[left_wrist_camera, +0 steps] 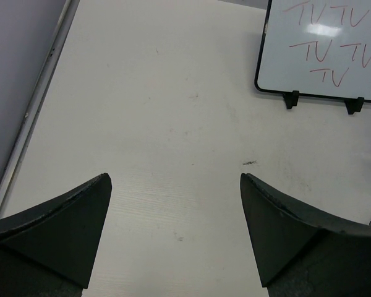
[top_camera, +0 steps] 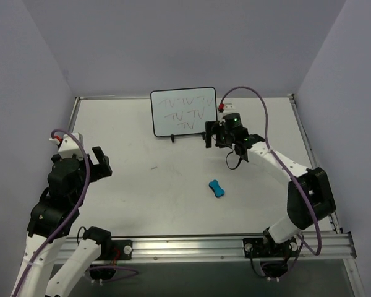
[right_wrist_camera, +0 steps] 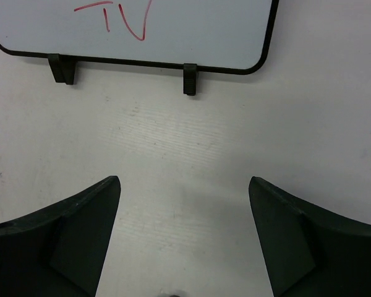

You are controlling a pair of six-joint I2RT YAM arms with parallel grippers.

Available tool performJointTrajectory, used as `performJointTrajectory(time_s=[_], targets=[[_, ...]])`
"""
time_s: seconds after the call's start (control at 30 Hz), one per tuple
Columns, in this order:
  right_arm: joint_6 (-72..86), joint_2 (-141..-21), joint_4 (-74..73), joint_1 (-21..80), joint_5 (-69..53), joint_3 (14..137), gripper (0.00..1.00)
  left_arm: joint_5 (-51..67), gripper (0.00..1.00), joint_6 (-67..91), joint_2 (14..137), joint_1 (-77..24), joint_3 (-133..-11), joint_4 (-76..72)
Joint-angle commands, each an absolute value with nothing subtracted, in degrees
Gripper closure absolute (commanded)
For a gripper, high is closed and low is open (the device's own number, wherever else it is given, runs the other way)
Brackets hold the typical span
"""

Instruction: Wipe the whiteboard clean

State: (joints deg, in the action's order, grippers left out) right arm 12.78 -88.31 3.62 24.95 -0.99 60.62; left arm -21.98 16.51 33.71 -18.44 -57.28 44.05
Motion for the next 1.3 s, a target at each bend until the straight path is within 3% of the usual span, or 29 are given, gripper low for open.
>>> performJointTrajectory(time_s=[0.0, 0.27, 0.47, 1.1, 1.27], targets=[[12.39, -94.01, 15.45, 26.28, 2.11, 63.01, 0.20, -20.13, 0.06, 17.31, 33.84, -18.54, -56.95, 40.43], [10.90, -106.96, 22.58, 27.95, 4.82, 69.69, 0.40, -19.86, 0.06, 17.40, 33.93, -18.63, -56.95, 40.69], [9.93, -114.25, 21.27, 28.04, 6.41, 74.09, 0.46, -20.22, 0.06, 17.40, 33.84, -18.72, -56.87, 40.69], [10.28, -121.73, 22.32, 27.86, 8.17, 76.64, 0.67, -20.30, 0.06, 17.14, 34.19, -18.72, -56.69, 40.26], [9.23, -122.95, 22.50, 27.77, 8.61, 77.95, 0.81, -20.13, 0.06, 17.05, 34.37, -18.72, -56.60, 40.25]])
